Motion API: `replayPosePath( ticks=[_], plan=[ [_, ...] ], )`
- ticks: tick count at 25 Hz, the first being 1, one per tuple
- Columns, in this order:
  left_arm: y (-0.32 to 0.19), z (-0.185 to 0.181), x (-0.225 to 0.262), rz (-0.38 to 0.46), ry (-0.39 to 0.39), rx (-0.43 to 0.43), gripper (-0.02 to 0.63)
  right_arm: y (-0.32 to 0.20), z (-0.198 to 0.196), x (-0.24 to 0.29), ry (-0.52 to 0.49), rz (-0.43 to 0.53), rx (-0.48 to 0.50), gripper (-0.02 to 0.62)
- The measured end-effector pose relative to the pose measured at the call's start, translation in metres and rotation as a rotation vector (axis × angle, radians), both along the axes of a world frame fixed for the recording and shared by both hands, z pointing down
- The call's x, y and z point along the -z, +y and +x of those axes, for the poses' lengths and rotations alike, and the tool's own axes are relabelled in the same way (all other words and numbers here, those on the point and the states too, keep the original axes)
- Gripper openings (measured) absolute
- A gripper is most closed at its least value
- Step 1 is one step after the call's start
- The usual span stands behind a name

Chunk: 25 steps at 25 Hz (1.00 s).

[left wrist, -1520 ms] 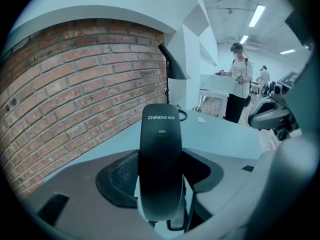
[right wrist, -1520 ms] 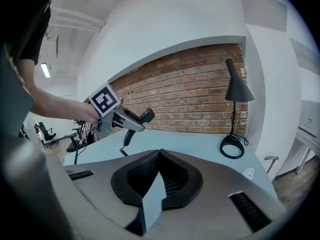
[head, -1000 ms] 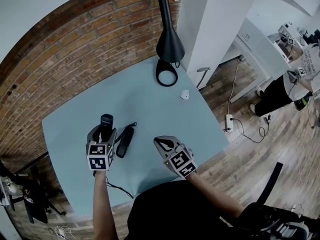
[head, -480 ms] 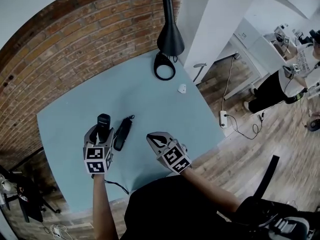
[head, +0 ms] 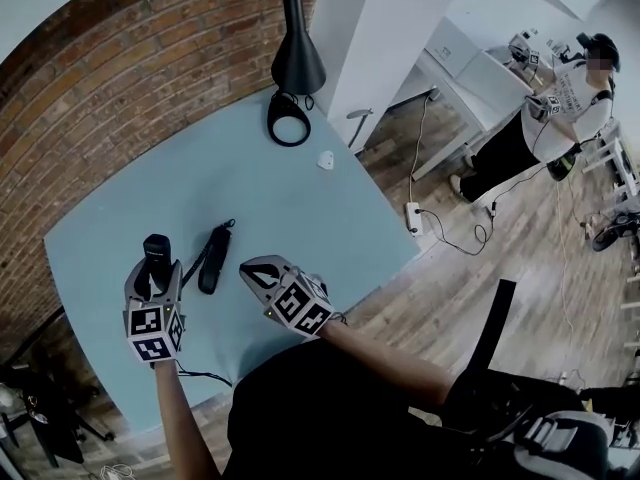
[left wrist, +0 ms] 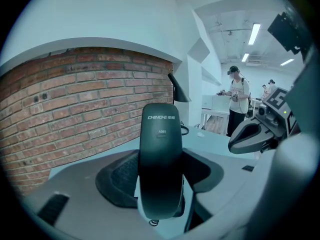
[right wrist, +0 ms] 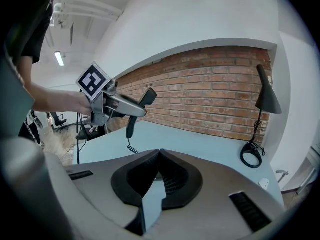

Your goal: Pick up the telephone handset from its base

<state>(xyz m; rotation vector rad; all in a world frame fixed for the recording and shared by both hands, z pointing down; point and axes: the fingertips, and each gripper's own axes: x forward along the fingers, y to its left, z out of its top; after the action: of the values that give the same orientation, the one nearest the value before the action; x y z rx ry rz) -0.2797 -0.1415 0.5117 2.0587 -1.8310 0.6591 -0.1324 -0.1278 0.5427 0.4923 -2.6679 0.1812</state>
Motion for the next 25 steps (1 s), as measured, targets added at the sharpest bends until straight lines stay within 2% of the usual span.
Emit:
replayPosePath(
  ticks=[11, 25],
  plan=[
    [0.014, -0.001, 0.038, 0.067, 0.027, -0.004, 0.279, 0.017, -0.013, 0.004, -0.02, 0.012, 0.023, 0.011],
    [0.035, 0.002, 0.134, 0.254, 0.032, 0.012, 0.279, 0.042, -0.018, 0.003, -0.044, 0.004, 0.057, 0.011]
  ],
)
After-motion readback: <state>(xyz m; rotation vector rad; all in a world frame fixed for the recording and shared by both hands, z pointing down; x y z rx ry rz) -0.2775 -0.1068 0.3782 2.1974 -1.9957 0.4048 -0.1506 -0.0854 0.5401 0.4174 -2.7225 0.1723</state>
